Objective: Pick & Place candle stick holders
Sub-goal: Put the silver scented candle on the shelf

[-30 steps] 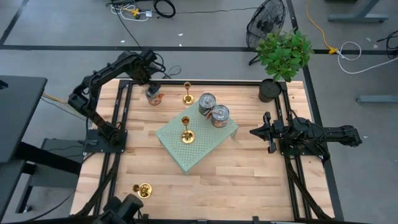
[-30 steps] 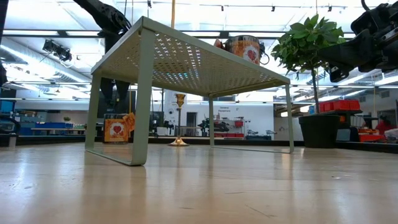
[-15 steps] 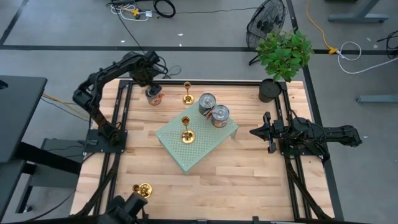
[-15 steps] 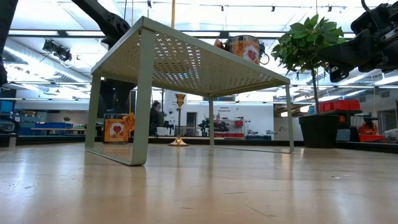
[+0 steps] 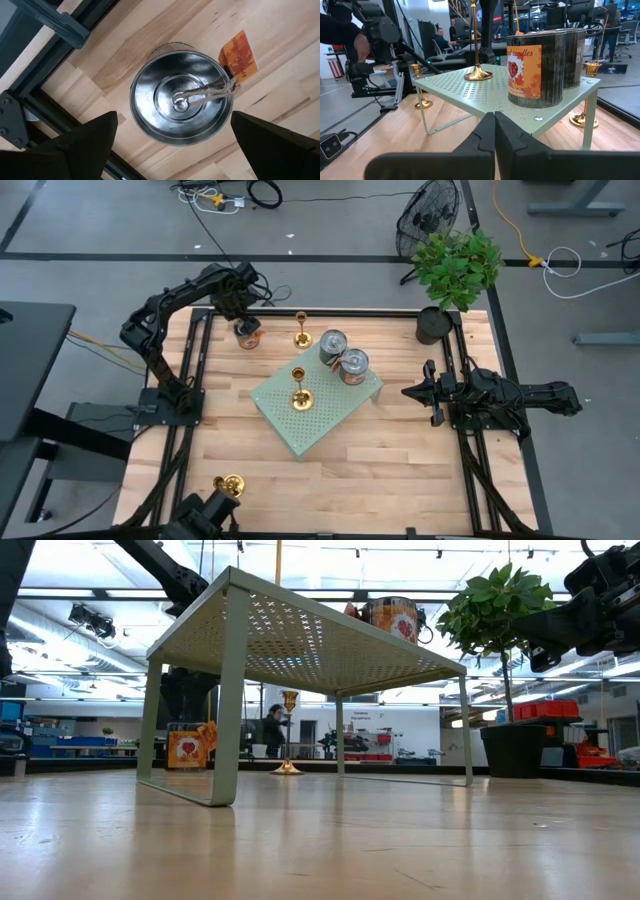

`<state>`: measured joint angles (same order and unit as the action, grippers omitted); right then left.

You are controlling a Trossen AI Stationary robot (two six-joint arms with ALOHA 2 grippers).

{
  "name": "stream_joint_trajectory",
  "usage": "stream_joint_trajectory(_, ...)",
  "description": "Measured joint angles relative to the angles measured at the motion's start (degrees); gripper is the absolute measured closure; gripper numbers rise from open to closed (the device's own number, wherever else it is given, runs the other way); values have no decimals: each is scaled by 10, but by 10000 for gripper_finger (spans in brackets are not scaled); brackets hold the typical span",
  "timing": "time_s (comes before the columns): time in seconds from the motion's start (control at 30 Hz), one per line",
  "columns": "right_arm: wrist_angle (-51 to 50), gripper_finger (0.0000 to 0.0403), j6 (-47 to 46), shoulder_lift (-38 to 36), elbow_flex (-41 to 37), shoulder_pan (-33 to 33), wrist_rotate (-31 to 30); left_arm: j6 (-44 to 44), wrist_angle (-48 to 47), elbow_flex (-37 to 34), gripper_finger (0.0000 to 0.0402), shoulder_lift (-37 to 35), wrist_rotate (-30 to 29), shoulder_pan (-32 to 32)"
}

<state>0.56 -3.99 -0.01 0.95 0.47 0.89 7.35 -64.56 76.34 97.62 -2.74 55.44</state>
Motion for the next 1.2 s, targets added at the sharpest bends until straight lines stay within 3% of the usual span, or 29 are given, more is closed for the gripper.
stream_joint_trajectory(1.2, 0, 400, 0, 0, 0, 0, 0, 68, -5, 0, 2, 19, -3, -14)
